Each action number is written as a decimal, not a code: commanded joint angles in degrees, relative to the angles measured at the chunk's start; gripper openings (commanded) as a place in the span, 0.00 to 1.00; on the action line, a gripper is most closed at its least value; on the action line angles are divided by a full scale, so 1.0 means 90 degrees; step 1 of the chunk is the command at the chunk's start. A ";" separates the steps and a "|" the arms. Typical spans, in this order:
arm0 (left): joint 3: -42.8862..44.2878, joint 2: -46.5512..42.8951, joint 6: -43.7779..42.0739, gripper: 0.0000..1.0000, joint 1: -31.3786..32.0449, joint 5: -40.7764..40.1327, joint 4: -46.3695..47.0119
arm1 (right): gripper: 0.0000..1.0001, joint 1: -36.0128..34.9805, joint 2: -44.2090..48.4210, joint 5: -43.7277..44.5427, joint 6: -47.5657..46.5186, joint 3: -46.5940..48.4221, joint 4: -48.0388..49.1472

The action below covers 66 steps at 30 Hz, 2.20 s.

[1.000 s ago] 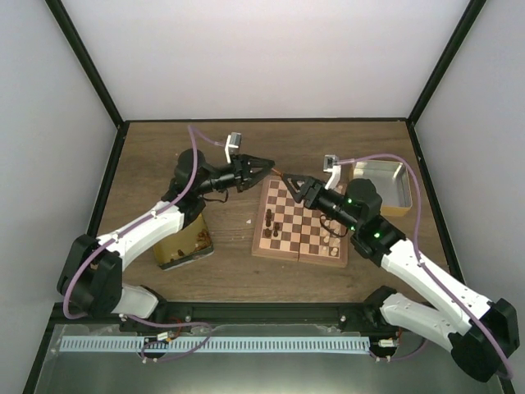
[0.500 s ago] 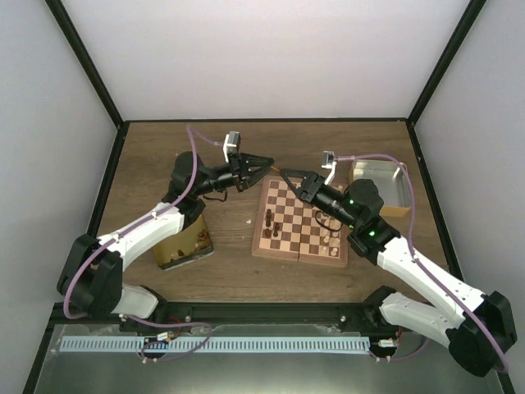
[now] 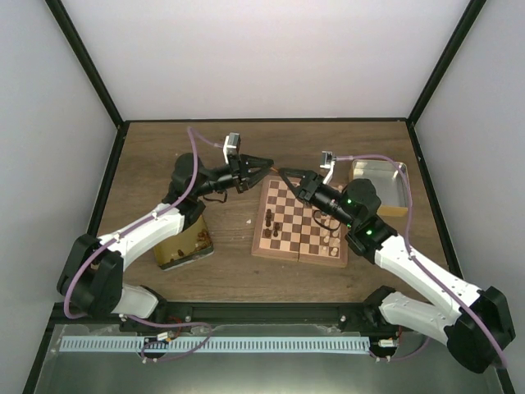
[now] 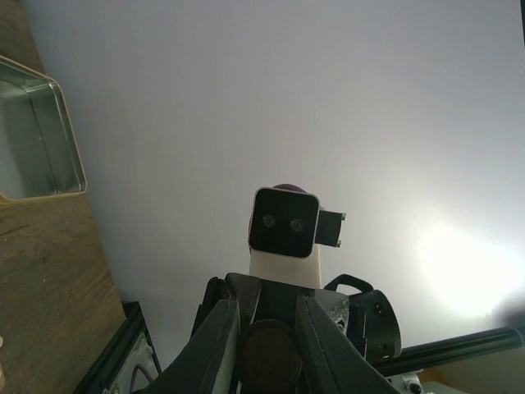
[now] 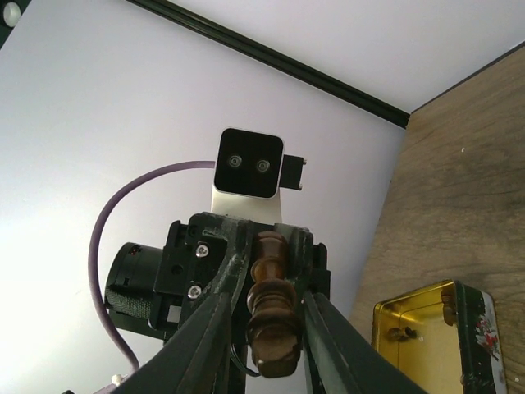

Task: Set up the chess pieces on the board
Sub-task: Place the chess piece on the chessboard.

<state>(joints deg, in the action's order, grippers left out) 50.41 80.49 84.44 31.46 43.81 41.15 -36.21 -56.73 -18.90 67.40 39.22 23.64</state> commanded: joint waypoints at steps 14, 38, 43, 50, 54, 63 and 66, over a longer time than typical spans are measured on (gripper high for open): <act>-0.0195 -0.0533 -0.2205 0.34 -0.0002 -0.1431 -0.2648 | 0.12 0.0018 -0.0404 0.0533 -0.1396 0.1747 -0.3026; -0.0103 -0.1256 -0.5527 0.49 -0.1149 -0.4078 -0.6497 | 0.09 -0.0243 -0.5111 0.2151 -0.5314 0.5455 -0.8261; -0.0118 -0.1110 -0.5545 0.49 -0.1225 -0.3946 -0.6493 | 0.10 -0.0407 -0.5819 0.2212 -0.5374 0.5922 -0.8393; -0.0203 -0.1082 -0.5526 0.49 -0.1277 -0.3878 -0.6400 | 0.12 -0.0514 -0.6314 0.2419 -0.5420 0.6342 -0.8619; -0.0219 -0.1044 -0.5534 0.49 -0.1294 -0.3854 -0.6374 | 0.14 -0.0581 -0.6483 0.2688 -0.5445 0.6437 -0.8781; -0.0267 -0.1032 -0.5554 0.49 -0.1326 -0.3839 -0.6349 | 0.14 -0.0616 -0.6450 0.2541 -0.5547 0.6399 -0.8895; -0.0329 -0.1083 -0.5546 0.49 -0.1328 -0.3866 -0.6338 | 0.15 -0.0616 -0.6453 0.2580 -0.5571 0.6351 -0.8839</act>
<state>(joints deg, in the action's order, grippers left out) 48.53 71.02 35.46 19.84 9.08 -16.64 -41.23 -115.02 3.90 18.39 94.89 -55.29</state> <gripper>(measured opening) 0.494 0.157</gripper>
